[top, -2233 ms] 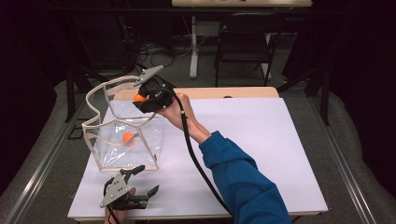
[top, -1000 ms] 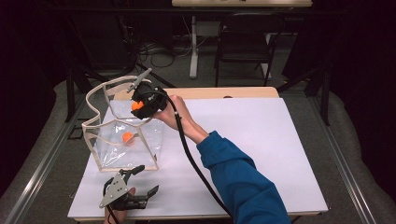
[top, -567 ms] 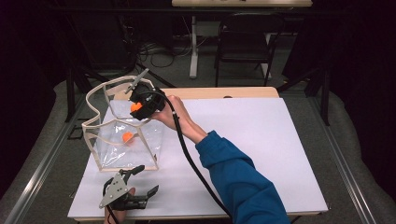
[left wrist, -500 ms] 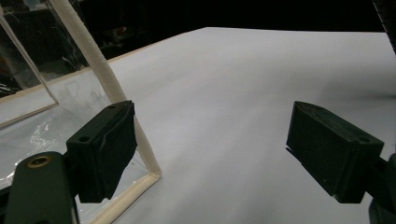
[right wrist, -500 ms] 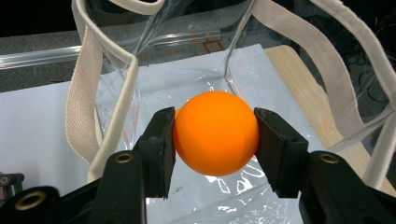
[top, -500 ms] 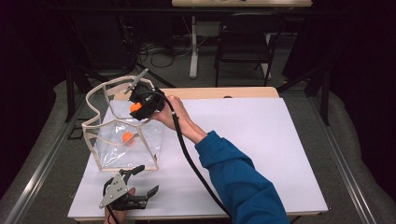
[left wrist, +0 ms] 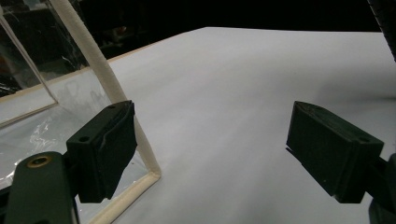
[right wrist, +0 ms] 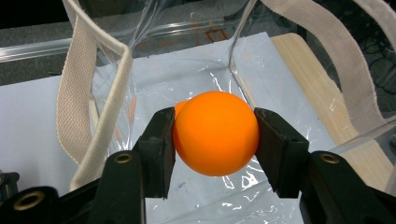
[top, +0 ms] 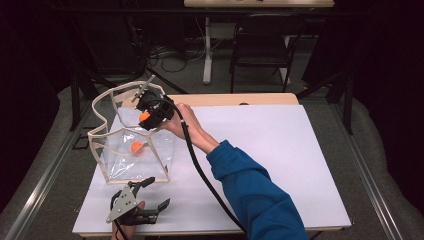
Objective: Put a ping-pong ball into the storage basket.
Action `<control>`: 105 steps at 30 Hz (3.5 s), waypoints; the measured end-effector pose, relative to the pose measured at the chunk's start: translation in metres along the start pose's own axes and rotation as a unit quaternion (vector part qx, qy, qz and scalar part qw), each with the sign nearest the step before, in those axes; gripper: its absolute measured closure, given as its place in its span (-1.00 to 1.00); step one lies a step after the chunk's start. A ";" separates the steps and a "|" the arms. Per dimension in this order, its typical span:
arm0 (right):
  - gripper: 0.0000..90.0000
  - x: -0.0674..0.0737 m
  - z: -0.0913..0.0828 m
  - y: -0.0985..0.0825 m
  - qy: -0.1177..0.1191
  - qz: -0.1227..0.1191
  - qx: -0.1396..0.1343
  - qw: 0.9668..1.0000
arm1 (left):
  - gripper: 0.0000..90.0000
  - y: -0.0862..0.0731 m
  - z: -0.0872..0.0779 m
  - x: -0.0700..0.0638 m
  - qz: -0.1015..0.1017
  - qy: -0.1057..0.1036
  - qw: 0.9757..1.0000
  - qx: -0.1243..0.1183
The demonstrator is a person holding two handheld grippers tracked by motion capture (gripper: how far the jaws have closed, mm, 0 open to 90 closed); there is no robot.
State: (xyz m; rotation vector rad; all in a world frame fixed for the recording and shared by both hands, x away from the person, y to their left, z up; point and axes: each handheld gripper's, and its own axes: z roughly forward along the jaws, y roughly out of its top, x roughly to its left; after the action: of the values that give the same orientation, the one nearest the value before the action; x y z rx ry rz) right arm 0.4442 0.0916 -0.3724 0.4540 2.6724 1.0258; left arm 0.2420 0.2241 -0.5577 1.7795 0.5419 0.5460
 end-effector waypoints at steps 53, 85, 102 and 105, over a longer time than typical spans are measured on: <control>-0.95 -0.026 -0.077 -0.085 -0.007 0.052 -0.048 0.997 | -0.65 0.000 0.001 -0.002 0.005 0.000 1.000 0.005; -0.99 -0.022 -0.096 -0.164 -0.033 0.061 -0.021 0.997 | -0.65 0.000 0.001 -0.002 0.003 0.000 1.000 0.006; -0.99 -0.004 -0.101 -0.208 -0.040 0.068 -0.021 0.997 | -0.65 0.000 0.002 -0.003 0.005 0.002 1.000 0.006; -1.00 -0.001 -0.101 -0.215 -0.043 0.066 -0.018 0.997 | -0.65 0.000 0.002 -0.002 0.003 0.001 1.000 0.005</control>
State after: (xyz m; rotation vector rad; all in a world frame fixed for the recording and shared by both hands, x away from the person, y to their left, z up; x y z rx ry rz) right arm 0.3688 -0.1214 -0.4453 0.6593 2.5736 1.0629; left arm 0.2411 0.2214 -0.5585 1.7915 0.5415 0.5496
